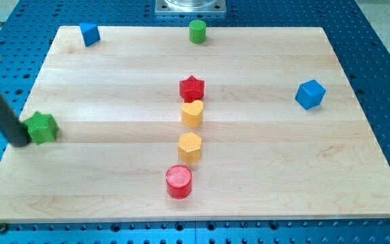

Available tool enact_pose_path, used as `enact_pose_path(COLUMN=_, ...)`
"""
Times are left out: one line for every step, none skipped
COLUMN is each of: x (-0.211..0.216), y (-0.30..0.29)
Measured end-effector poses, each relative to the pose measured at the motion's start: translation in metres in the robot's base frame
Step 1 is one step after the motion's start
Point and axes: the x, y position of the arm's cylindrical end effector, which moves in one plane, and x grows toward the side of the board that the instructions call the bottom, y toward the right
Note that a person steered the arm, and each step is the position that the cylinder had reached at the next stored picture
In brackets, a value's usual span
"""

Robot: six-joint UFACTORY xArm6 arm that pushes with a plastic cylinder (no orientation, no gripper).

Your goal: Place the green star to the right of the blue triangle

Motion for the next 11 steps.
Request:
enact_pose_path(x=-0.006, y=0.017)
enact_pose_path(x=0.027, y=0.043)
enact_pose_path(x=-0.027, y=0.059)
enact_pose_path(x=-0.080, y=0.059)
enact_pose_path(x=-0.062, y=0.031)
enact_pose_path(x=-0.122, y=0.056)
enact_pose_path(x=-0.171, y=0.117)
enact_pose_path(x=-0.156, y=0.131)
enact_pose_path(x=-0.168, y=0.144)
enact_pose_path(x=-0.211, y=0.169)
enact_pose_path(x=-0.198, y=0.170)
